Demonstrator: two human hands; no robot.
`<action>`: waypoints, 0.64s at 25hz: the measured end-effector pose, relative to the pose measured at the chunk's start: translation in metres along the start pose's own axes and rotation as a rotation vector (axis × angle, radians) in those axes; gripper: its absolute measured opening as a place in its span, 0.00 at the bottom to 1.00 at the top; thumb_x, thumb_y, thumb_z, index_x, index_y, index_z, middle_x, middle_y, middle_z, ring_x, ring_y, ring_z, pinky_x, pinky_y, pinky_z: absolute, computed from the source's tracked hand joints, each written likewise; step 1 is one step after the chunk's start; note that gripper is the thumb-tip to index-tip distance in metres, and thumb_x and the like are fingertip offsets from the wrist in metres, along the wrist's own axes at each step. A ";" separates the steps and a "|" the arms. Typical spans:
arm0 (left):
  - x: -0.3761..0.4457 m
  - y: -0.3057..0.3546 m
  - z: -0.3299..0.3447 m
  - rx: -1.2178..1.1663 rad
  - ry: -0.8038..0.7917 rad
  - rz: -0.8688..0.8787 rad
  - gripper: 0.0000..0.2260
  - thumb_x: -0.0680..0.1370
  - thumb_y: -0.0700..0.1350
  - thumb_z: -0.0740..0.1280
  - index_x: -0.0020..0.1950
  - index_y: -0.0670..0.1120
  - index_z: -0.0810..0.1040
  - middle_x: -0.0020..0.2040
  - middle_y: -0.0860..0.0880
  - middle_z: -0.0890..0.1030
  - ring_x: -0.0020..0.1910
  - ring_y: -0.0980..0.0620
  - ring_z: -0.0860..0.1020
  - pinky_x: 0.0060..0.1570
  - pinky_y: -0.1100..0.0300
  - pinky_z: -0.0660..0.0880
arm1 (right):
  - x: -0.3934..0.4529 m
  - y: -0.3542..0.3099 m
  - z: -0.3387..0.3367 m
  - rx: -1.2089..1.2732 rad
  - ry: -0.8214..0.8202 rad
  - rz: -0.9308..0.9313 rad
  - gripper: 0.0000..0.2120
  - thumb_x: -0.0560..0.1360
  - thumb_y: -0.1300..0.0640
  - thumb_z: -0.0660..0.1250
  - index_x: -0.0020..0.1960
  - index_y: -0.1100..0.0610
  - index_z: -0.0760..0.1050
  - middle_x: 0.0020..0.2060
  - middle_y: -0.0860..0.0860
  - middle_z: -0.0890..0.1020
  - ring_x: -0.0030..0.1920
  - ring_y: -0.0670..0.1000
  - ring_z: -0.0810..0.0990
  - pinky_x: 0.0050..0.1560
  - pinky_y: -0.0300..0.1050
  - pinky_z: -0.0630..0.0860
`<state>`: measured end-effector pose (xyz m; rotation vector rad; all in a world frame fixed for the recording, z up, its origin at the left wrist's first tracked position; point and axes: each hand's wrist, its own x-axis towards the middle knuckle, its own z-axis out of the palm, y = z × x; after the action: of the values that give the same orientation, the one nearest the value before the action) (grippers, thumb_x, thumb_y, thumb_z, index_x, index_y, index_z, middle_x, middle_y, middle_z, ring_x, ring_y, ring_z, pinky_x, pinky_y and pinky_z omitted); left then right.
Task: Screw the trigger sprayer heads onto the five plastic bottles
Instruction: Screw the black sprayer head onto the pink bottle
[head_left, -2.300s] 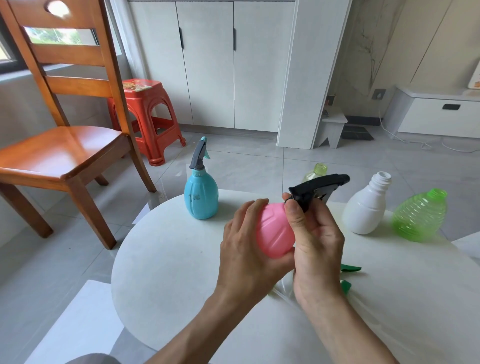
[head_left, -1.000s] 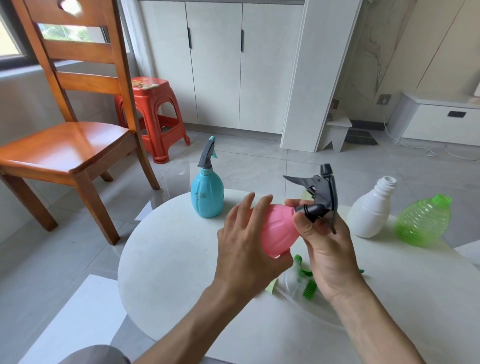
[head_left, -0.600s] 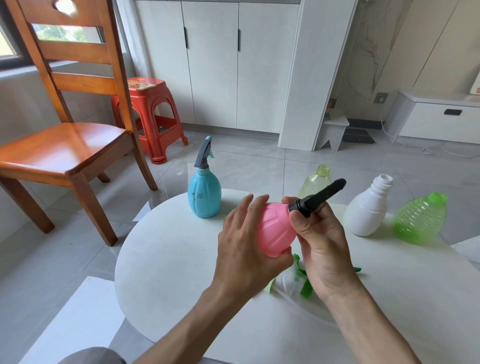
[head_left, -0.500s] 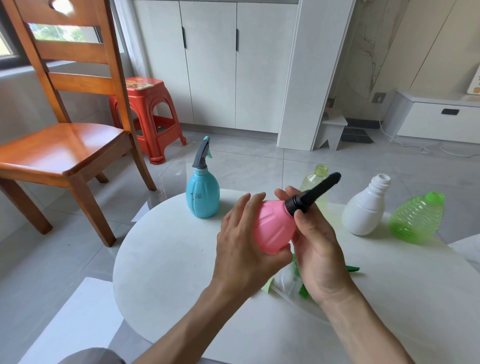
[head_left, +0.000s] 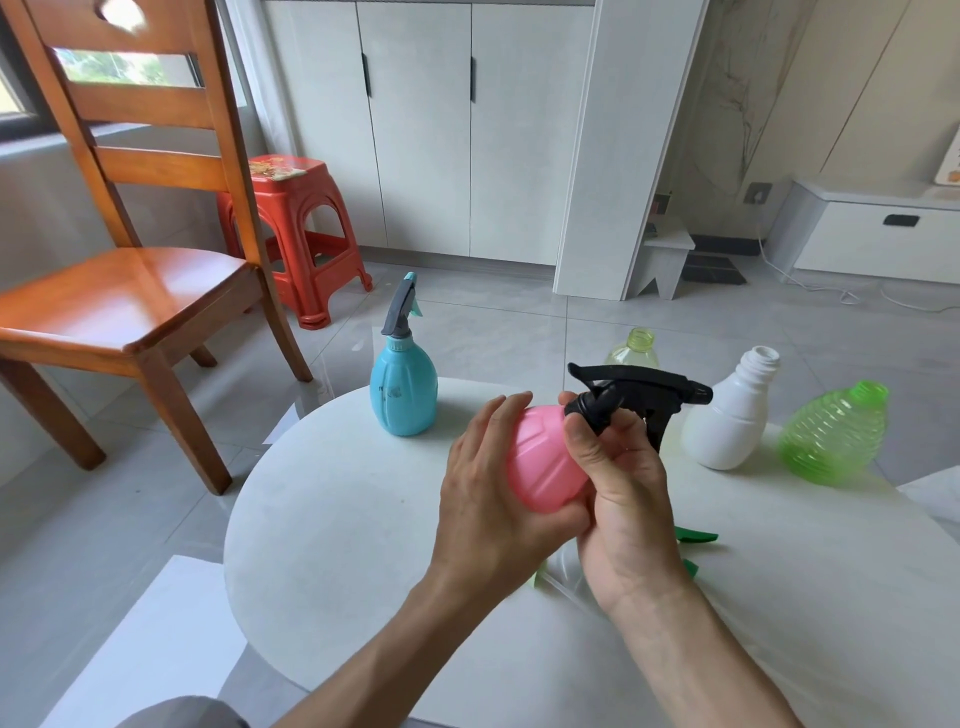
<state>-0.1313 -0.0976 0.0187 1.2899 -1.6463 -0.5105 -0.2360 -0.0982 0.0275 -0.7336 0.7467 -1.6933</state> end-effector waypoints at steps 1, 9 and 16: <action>0.000 0.000 0.001 -0.008 -0.002 0.003 0.41 0.60 0.56 0.79 0.72 0.53 0.69 0.67 0.56 0.74 0.64 0.55 0.74 0.62 0.52 0.74 | 0.000 -0.001 0.000 -0.022 0.000 -0.022 0.09 0.64 0.56 0.79 0.42 0.49 0.82 0.43 0.49 0.86 0.44 0.48 0.85 0.45 0.45 0.82; 0.005 -0.002 -0.003 -0.201 -0.020 -0.096 0.40 0.59 0.51 0.79 0.68 0.61 0.69 0.57 0.57 0.79 0.54 0.56 0.80 0.50 0.53 0.81 | 0.006 -0.005 -0.011 -0.145 -0.140 -0.051 0.15 0.71 0.47 0.73 0.56 0.51 0.85 0.55 0.50 0.86 0.58 0.51 0.82 0.58 0.48 0.76; 0.008 -0.004 -0.017 -0.269 -0.212 -0.063 0.41 0.60 0.48 0.81 0.70 0.62 0.69 0.59 0.56 0.79 0.53 0.55 0.81 0.45 0.54 0.83 | 0.019 -0.024 -0.026 -0.161 -0.271 -0.026 0.23 0.73 0.52 0.73 0.63 0.63 0.78 0.58 0.56 0.84 0.63 0.55 0.79 0.67 0.52 0.71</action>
<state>-0.1147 -0.1031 0.0263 1.1200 -1.6446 -0.9014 -0.2748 -0.1091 0.0320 -1.0650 0.6886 -1.5293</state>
